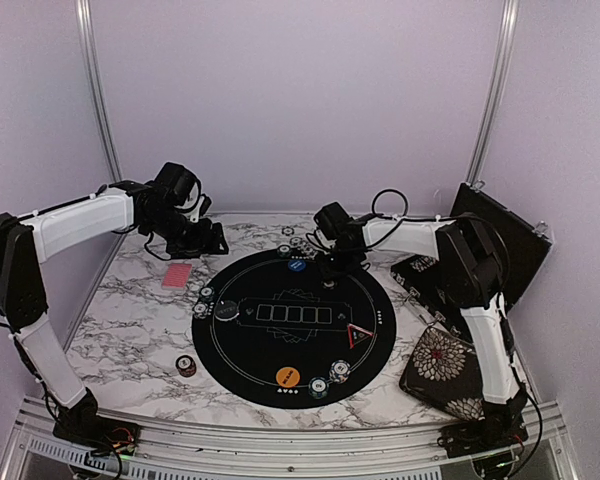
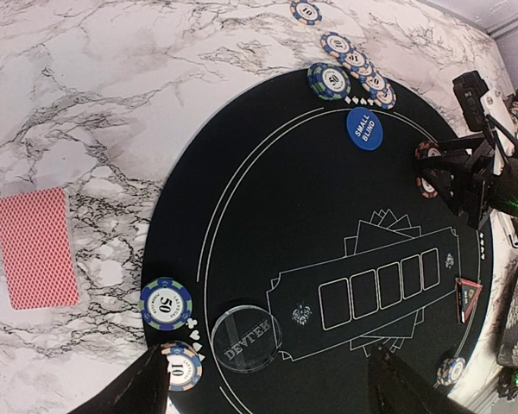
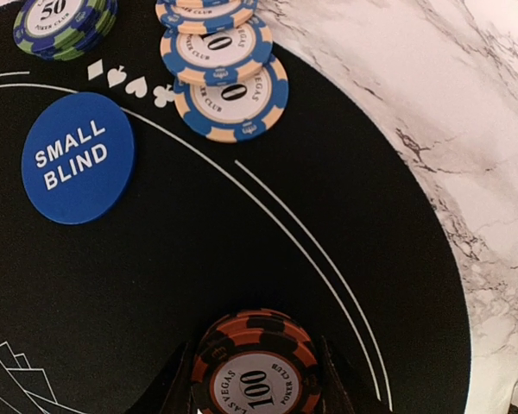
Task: Distribute texas hold em gaming equipment
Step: Move the pile of poker chips to the small blind area.
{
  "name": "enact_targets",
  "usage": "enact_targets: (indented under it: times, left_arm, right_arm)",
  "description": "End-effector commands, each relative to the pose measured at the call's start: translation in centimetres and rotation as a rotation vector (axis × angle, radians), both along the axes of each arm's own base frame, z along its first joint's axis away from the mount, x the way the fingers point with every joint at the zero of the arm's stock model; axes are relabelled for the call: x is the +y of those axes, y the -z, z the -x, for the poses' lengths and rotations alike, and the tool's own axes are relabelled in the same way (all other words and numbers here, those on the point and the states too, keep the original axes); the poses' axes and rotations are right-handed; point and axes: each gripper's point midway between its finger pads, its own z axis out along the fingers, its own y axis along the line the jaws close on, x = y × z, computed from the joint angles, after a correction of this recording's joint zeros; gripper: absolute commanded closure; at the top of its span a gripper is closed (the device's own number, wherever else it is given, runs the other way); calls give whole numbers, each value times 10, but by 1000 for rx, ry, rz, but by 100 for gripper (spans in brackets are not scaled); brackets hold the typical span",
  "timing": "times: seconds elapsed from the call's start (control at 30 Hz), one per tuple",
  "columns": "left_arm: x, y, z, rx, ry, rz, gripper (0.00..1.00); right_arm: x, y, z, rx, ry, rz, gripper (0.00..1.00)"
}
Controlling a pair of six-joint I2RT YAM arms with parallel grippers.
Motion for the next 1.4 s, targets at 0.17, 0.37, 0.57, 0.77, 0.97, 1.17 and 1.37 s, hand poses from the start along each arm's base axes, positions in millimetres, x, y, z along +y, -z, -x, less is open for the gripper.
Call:
enact_targets:
  times: [0.17, 0.37, 0.57, 0.77, 0.97, 1.17, 1.37]
  left_arm:
    - [-2, -4, -5, -19, 9, 11, 19]
    - [-1, -3, -4, -19, 8, 8, 19]
    - [-2, -3, -4, -17, 11, 12, 19]
    - [-1, -3, -3, -16, 13, 12, 19]
    - [-1, -4, -3, -20, 11, 11, 19]
    - [-2, -2, -3, -14, 15, 12, 19]
    - [-2, -1, -4, -12, 14, 13, 19]
  right_arm:
    - [10, -30, 15, -24, -1, -40, 66]
    - [10, -32, 23, -19, 0, -44, 66]
    - [6, -29, 28, -12, 11, -38, 66]
    - [5, -21, 27, -7, 18, -29, 65]
    - [4, -12, 29, 13, 20, -21, 63]
    - [1, -9, 31, 20, 24, -18, 62]
    - [0, -5, 33, 29, 26, -17, 58]
